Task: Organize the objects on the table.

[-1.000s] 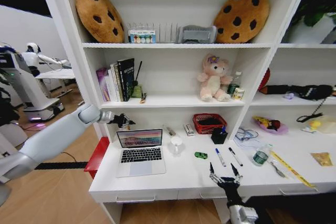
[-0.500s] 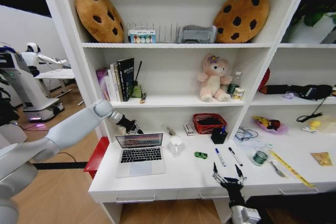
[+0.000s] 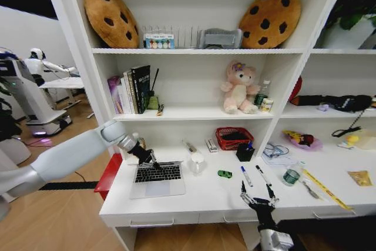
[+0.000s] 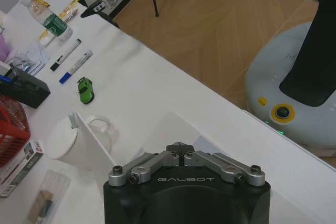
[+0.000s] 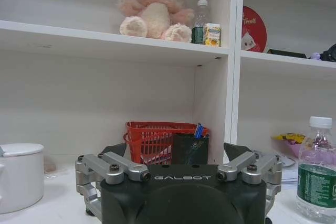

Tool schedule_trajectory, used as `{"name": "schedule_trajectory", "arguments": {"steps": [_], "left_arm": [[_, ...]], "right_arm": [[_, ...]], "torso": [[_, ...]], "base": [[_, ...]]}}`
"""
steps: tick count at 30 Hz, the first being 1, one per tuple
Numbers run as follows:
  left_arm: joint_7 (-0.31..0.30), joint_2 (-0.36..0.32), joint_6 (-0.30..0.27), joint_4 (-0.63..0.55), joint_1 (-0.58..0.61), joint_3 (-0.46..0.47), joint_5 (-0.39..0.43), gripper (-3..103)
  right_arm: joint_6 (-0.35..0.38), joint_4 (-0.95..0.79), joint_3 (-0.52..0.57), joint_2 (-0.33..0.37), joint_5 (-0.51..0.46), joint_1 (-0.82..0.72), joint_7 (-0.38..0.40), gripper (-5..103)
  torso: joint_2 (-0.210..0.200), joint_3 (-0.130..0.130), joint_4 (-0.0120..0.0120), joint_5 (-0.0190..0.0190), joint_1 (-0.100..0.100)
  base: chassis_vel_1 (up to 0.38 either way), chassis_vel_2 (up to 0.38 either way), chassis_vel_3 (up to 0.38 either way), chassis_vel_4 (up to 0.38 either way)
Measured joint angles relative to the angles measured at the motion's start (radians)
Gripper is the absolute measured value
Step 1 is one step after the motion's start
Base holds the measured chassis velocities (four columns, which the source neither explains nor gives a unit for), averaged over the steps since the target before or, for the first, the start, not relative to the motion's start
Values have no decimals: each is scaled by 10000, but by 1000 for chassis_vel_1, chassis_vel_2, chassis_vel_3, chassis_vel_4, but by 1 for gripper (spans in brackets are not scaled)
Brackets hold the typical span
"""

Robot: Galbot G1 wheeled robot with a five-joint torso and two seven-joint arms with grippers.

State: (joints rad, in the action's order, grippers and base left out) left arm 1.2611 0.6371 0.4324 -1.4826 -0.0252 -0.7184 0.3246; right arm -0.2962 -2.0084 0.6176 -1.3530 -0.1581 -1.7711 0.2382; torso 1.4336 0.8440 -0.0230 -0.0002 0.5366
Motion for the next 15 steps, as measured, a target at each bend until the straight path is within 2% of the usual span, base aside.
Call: {"name": "schedule_trajectory", "arguments": {"steps": [5,7,9,11,12,14,15], "left_arm": [[-89,-522,-223,-423,475,511,263,0],[-348,-823,-382,-504,532,1185,747,0],[-511,-876,-419,-436,545,1396,923,0],[-1130,-1033,-665,-168,583,1849,1312,0],[-1130,-1033,-665,-168,583,1849,1312,0],[-2721,-1162,-1006,-17,972,2212,1207,0],[-2721,-1162,-1006,-17,972,2212,1207,0]], "right_arm": [[11,-16,11,5,-30,-36,5,100],[38,-32,-8,6,-30,-13,13,100],[61,-40,-20,4,-31,6,24,100],[137,-69,-77,1,-51,18,83,100],[137,-69,-77,1,-51,18,83,100],[171,-134,-108,0,-59,11,104,100],[171,-134,-108,0,-59,11,104,100]], "torso": [[0,0,-1,-1,0],[1,0,0,3,0],[1,0,-3,4,0],[1,0,-4,3,0],[1,0,-4,3,0],[1,0,-1,4,0],[1,0,-1,4,0]], "base": [[0,0,0,0],[0,0,0,0],[0,0,0,0],[0,0,0,0],[0,0,0,0],[0,0,0,0],[0,0,0,0]]}}
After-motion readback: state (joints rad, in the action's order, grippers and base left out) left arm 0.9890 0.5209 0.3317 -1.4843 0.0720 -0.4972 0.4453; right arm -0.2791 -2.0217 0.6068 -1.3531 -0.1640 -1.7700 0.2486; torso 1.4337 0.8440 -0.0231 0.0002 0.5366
